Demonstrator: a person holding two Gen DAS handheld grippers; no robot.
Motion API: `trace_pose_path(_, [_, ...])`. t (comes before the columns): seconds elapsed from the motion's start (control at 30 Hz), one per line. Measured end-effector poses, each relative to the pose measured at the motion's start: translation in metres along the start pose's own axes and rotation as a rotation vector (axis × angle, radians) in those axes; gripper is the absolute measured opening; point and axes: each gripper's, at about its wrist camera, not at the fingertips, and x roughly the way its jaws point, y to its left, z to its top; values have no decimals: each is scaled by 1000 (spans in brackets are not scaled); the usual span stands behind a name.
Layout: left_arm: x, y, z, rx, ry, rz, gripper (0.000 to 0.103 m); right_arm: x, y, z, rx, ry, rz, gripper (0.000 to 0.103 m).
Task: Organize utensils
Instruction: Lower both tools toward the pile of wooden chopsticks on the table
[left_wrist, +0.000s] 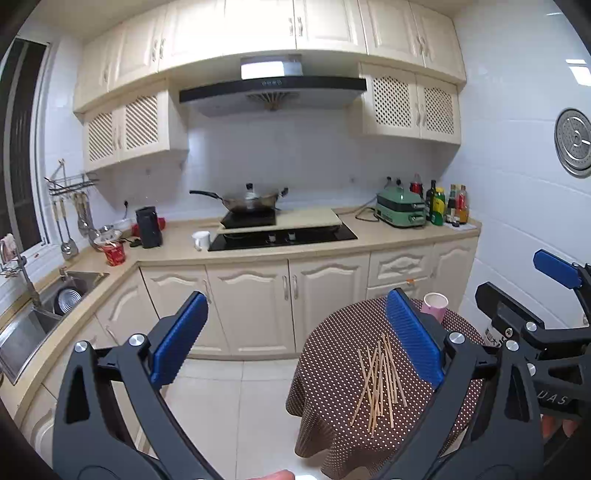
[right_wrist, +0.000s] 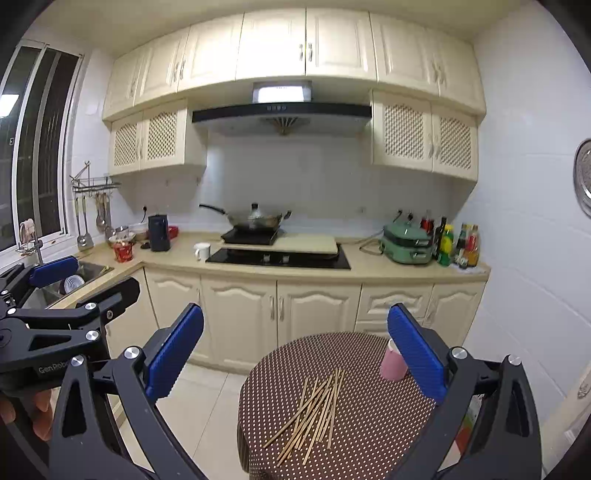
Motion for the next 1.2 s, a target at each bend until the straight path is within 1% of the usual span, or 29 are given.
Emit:
trace_pose_path(0.1, [18,-5,-1,8,28,-16,95,16,-7,-4,15,41,-1,96])
trace_pose_path(0.23, [52,-17,-9,34,90,-30,95,45,-21,-11,46,111,19,96])
trace_pose_path(0.33, [84,-27,-16,52,145,-38,95,77,-34,-21,65,180,11,96])
trace_pose_path(0.4, [114,-34,-20,59,209,-62,95,96,-43,-28,63,218,14,96])
trace_pose_path(0.47, [140,-40,-29,59,267,-83,95,125,-57,-38,76,282,21,96])
trace_pose_path(0.5, [160,-45,-35,67,316,-93,95,137,-63,-42,85,306,24,95])
trace_pose_path(0.57, [191,-52,-45,79,375,-97,95,163,-76,-51,96,359,28,91])
trace_pose_path(0.6, [204,-56,-50,85,405,-99,95,173,-81,-55,98,385,31,86])
trace_pose_path(0.7, [250,-70,-69,67,517,-145,95,213,-98,-75,102,493,47,76])
trace_pose_path(0.73, [270,-76,-80,61,569,-166,95,222,-103,-81,110,520,53,74])
trace_pose_path(0.8, [299,-88,-97,48,643,-190,95,246,-116,-97,132,601,70,67])
trace_pose_path(0.93, [340,-103,-128,27,762,-217,95,280,-135,-123,165,720,95,59])
trace_pose_path(1.1, [383,-124,-168,52,895,-216,83,313,-146,-145,182,814,127,52])
trace_pose_path(1.13, [388,-127,-172,55,906,-215,81,317,-146,-147,183,827,132,50])
trace_pose_path(1.2, [401,-132,-181,62,934,-223,74,330,-151,-154,195,860,148,49])
